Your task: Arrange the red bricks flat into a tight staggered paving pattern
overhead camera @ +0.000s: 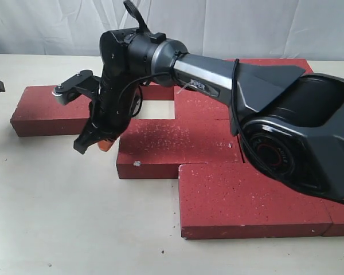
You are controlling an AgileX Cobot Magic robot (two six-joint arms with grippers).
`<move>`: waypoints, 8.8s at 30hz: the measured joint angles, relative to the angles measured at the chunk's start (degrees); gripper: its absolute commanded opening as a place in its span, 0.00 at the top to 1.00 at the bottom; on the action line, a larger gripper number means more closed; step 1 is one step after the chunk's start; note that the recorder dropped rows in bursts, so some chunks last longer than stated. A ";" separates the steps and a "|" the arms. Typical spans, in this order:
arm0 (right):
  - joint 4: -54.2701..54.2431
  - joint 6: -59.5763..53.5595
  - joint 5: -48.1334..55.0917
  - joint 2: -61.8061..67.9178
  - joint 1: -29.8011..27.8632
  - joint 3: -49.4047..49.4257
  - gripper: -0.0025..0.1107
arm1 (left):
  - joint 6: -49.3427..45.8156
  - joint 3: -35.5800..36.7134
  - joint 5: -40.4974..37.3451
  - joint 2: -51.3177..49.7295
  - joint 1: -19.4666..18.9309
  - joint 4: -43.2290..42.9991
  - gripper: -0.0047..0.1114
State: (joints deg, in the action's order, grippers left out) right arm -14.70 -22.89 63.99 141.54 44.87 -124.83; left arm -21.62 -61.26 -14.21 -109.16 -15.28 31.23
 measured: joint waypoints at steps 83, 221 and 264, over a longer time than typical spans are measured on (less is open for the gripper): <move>-1.31 8.15 -13.59 4.89 -13.25 -5.45 0.98 | -18.07 -13.10 -2.76 -12.01 5.59 17.94 0.96; 13.08 10.04 -26.48 -50.09 -22.32 66.31 0.98 | -18.29 -13.32 1.89 -13.17 19.35 21.45 0.49; 12.95 10.04 -27.97 -50.09 -22.32 66.39 0.98 | -15.84 -13.56 -15.39 -12.96 13.56 16.30 0.96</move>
State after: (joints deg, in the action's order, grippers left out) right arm -1.75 -12.85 36.02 91.45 22.55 -58.44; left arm -37.46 -74.82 -29.59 -122.12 -1.72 47.53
